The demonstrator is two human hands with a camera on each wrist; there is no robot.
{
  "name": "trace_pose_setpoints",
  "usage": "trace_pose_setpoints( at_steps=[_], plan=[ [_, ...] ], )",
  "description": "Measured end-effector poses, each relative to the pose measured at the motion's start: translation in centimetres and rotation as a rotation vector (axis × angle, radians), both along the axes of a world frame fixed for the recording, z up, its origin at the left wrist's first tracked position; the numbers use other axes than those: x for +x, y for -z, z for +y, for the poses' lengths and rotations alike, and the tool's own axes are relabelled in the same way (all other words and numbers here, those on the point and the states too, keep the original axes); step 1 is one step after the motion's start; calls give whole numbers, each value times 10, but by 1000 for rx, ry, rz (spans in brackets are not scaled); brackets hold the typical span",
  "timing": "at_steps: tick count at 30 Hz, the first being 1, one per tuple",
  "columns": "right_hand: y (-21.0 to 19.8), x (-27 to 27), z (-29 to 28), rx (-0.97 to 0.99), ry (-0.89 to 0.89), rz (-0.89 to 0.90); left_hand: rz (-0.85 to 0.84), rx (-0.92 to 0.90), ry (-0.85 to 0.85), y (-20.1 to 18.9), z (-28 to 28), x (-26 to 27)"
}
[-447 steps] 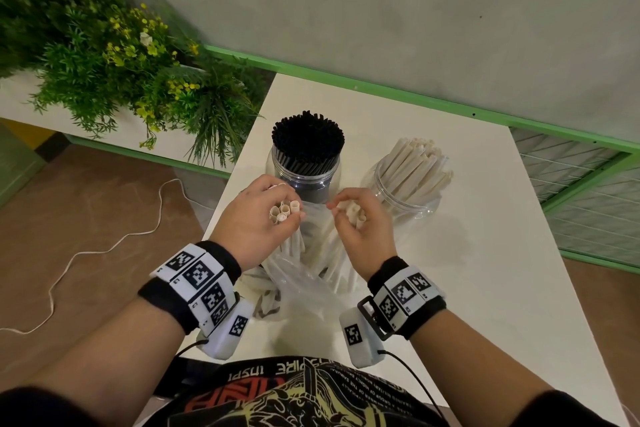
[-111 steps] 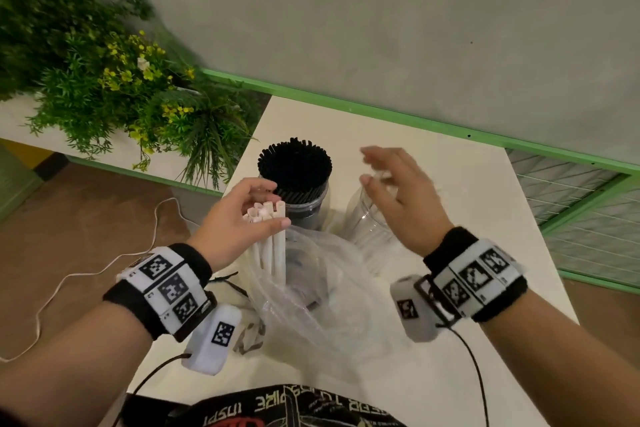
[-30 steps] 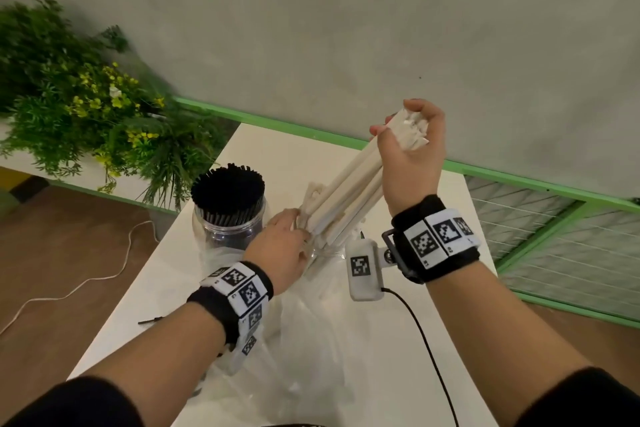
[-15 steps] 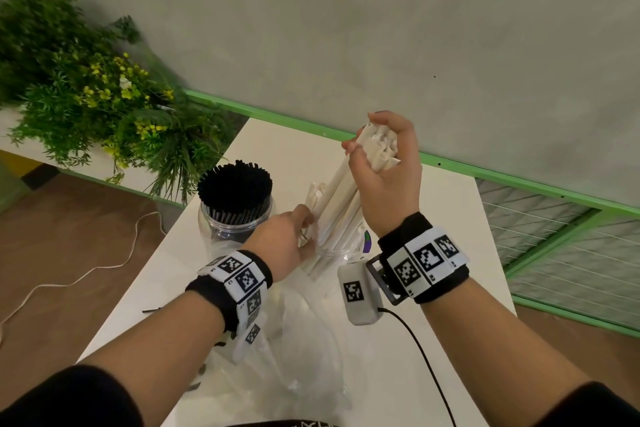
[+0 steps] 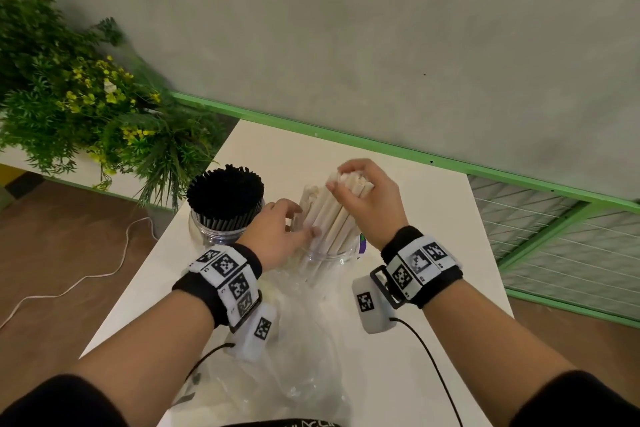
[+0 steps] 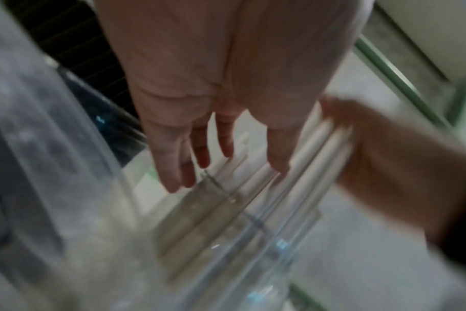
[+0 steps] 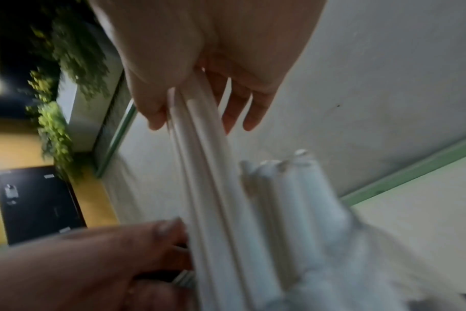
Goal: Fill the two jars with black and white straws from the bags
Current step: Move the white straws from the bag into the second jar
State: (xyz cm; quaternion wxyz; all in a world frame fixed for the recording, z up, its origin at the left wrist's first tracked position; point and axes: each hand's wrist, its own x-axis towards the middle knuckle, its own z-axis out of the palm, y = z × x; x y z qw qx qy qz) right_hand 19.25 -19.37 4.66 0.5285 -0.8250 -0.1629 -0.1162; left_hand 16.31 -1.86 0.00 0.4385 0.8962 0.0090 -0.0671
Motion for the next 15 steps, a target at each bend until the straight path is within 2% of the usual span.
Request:
trace_pose_setpoints(
  at_steps=[3,9,13,15],
  plan=[
    [18,3,-23,-163,-85,127,118,-120,-21,-4,-1,5],
    [64,0,-52,-251,-133,404,166,-264,124,-15,-10,20],
    [79,0,-38,-122,-198,513,196,-297,177,-4,-13,26],
    [78,3,-30,-29,-230,495,182,-266,165,-1,-16,26]
  ],
)
